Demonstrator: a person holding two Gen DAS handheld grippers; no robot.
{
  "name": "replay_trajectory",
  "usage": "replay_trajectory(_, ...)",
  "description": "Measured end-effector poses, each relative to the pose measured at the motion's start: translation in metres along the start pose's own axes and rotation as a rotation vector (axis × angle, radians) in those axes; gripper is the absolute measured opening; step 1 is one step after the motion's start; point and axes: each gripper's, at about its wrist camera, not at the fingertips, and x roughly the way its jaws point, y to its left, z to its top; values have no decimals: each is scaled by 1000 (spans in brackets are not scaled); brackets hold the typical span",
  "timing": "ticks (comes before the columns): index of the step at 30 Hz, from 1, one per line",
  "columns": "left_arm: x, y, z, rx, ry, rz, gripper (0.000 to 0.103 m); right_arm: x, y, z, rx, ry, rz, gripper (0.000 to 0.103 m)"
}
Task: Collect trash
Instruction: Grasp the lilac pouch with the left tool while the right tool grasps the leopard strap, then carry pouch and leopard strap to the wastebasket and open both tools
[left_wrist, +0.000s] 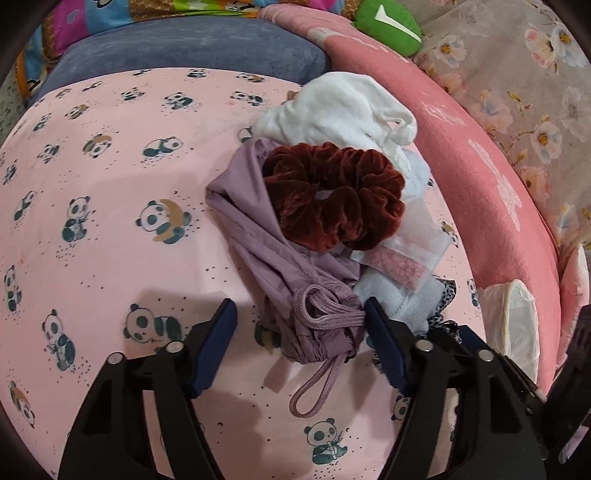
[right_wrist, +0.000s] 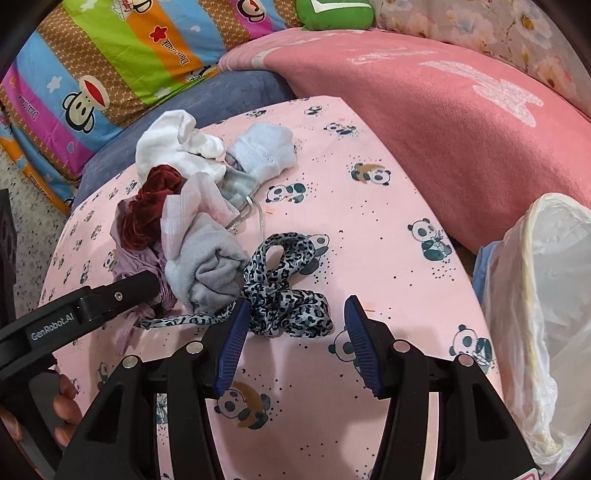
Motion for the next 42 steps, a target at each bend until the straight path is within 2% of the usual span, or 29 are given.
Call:
replay_trajectory(2,1,-1,2,2,7,-30,51,4,1,-1,-3,5,5,53)
replay_trajectory(3,2,-1,1,1,9,-40,49,4,2,-2,-8,-2,4,52)
replay_trajectory(5,3,-2,0,5,15,-59,36,5,4,-3,-18,-2,10,45)
replay_trajectory(8,2,-9,1,15,10,-53,27,6,6,-3,-28,9,33,22)
replay_trajectory(10,-1,-11,1,18,5,-45,24,5,7,-3,-30,10,39,18)
replay_trajectory(15,-15,-13,-1,18,-9,-40,21,-8,7,-2,-16,-11,59,17)
replay_trajectory(24,-54,-39,-5,84,-75,-42,21,-62,4,6,-3,-116,93,17)
replay_trajectory(36,-108,-85,-9,181,-177,-105,21,-135,-13,10,24,-245,118,17)
replay_trajectory(42,-119,-117,-12,250,-195,-137,21,-162,-31,9,57,-293,104,17)
